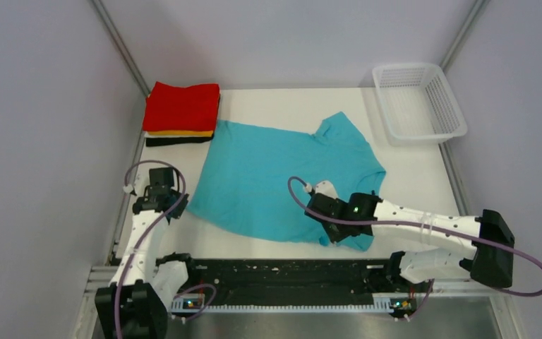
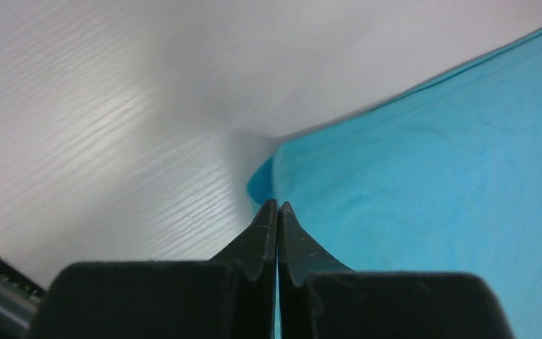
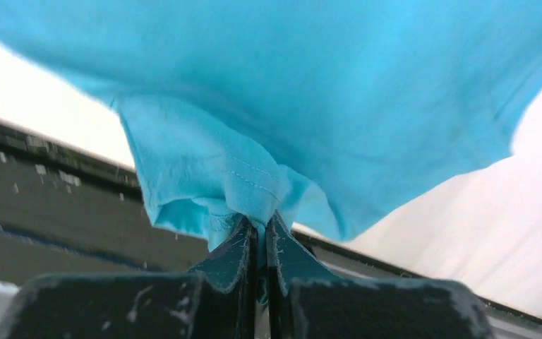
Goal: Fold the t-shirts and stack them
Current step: Fold the flattened tshirt in 1/3 of the way
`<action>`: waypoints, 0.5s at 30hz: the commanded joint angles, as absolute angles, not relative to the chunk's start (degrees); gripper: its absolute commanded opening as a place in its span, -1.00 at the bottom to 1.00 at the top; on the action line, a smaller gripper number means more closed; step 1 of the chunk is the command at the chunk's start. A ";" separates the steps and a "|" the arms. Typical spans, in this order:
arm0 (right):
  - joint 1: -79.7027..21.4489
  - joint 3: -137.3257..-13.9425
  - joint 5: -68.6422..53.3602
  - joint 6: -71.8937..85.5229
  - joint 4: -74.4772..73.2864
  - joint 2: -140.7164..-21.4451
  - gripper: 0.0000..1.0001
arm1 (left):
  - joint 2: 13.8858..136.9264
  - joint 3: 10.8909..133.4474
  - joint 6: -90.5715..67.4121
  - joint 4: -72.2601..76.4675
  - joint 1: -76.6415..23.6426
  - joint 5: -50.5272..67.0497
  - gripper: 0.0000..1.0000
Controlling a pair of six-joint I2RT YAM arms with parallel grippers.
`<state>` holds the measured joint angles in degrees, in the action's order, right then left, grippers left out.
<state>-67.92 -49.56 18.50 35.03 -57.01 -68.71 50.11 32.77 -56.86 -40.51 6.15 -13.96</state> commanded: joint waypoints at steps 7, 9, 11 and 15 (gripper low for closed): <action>-53.48 -58.49 19.84 25.88 -54.17 -70.40 -1.00 | 67.92 45.87 -55.44 -30.20 5.88 -7.45 -1.00; -52.48 -59.89 21.03 24.20 -53.64 -72.59 -1.00 | 70.54 47.79 -55.37 -29.59 5.78 -7.40 -1.00; -50.39 -61.09 21.88 23.75 -52.85 -74.83 -1.00 | 72.82 49.53 -55.58 -29.72 5.79 -8.70 -1.00; -46.00 -62.66 22.08 23.07 -50.52 -77.52 -1.00 | 77.03 52.98 -55.82 -30.91 5.83 -10.82 -1.00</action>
